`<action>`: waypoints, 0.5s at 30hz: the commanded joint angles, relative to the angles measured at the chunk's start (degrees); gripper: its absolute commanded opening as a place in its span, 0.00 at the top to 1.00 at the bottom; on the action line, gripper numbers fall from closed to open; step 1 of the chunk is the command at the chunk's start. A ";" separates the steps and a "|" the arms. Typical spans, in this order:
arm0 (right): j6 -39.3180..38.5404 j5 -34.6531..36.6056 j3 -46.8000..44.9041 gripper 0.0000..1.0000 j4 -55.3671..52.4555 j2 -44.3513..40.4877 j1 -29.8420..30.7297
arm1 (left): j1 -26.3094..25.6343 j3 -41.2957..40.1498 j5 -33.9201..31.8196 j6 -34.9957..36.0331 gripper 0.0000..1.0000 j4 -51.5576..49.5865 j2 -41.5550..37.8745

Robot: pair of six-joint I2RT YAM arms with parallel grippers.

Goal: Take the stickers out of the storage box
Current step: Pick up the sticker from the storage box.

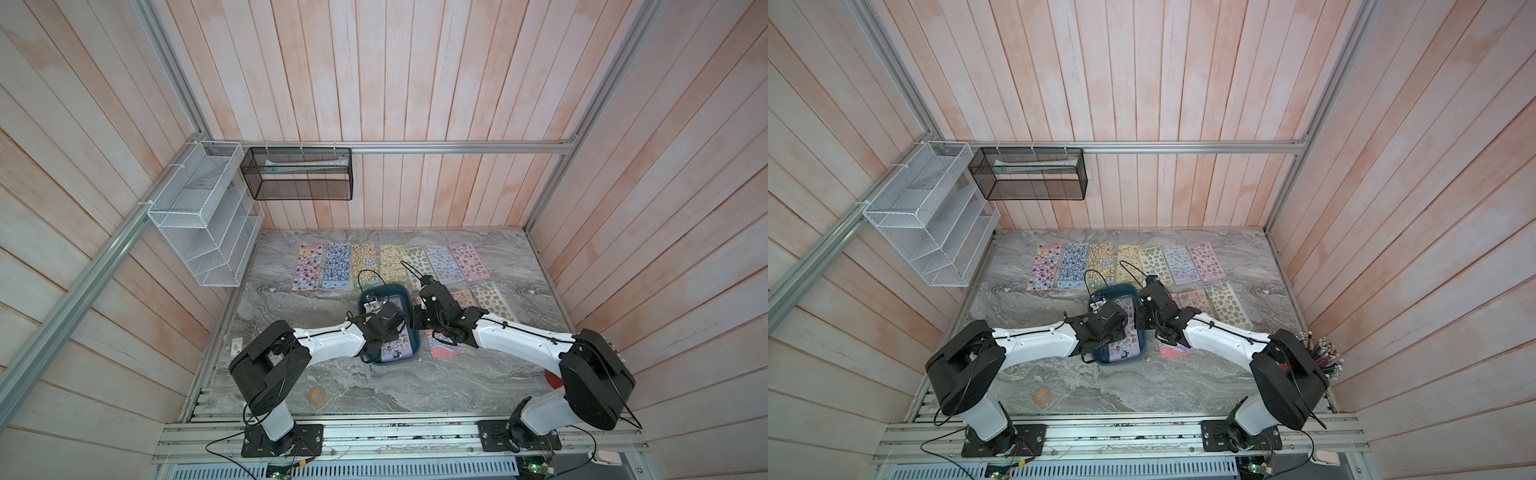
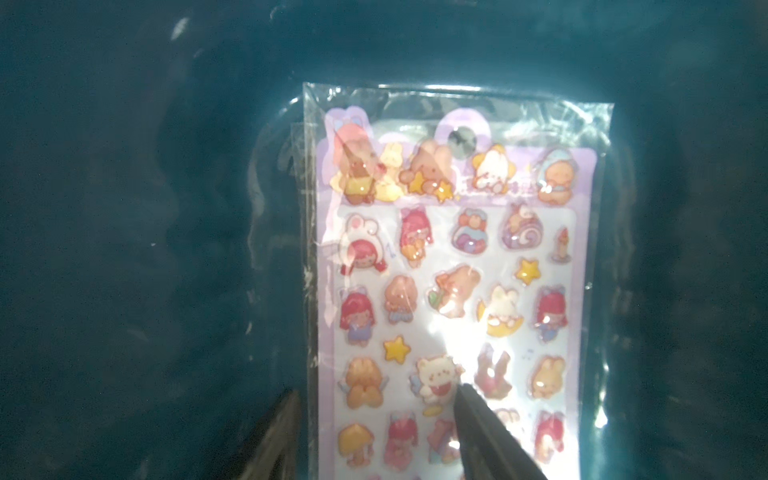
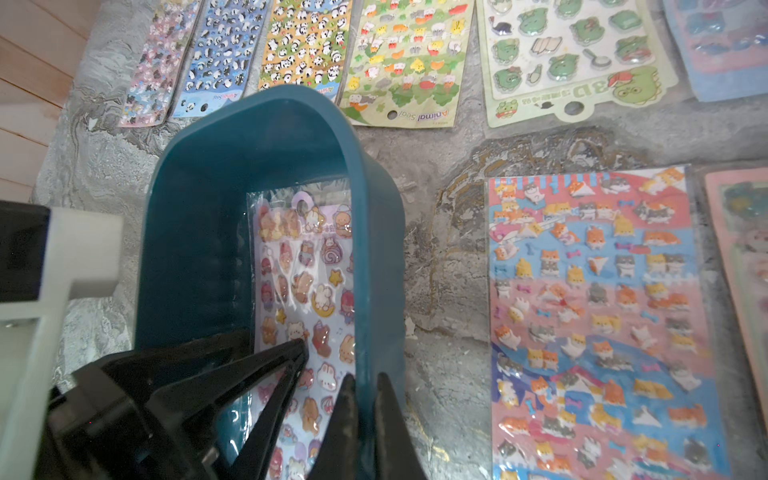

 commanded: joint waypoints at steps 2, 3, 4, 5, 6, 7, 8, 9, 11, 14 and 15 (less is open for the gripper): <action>-0.33 0.98 1.49 1.00 0.62 -0.31 0.05 | 0.30 -2.91 0.94 -0.20 0.40 1.56 -0.76; -0.33 0.82 1.46 1.00 0.65 -0.23 0.00 | 0.30 -2.92 1.10 -0.20 0.41 1.87 -0.90; -0.29 0.76 1.51 1.00 0.75 -0.15 0.01 | 0.30 -2.77 1.18 -0.11 0.41 2.05 -0.84; -0.29 0.67 1.48 1.00 0.81 -0.08 0.04 | 0.30 -2.62 1.31 -0.13 0.42 1.99 -0.90; -0.24 0.57 1.44 1.00 0.85 -0.02 0.04 | 0.30 -2.57 1.30 -0.11 0.43 2.07 -1.04; -0.27 0.47 1.47 1.00 0.88 0.00 0.04 | 0.30 -2.57 1.48 -0.11 0.44 2.25 -1.24; -0.24 0.45 1.50 1.00 0.93 0.13 0.05 | 0.30 -2.65 1.56 -0.11 0.45 2.44 -1.59; -0.24 0.41 1.42 1.00 0.90 0.17 0.05 | 0.30 -2.81 1.65 -0.19 0.46 2.59 -2.00; -0.28 0.41 1.33 1.00 1.02 0.44 -0.02 | 0.25 -3.09 1.85 -0.20 0.49 2.97 -3.08; -0.24 0.17 1.16 1.00 1.38 0.83 -0.04 | 0.30 -3.36 1.80 -0.13 0.52 3.27 -4.91; -0.18 0.17 1.09 1.00 1.41 0.99 -0.04 | 0.30 -3.44 1.76 -0.11 0.53 3.17 -5.38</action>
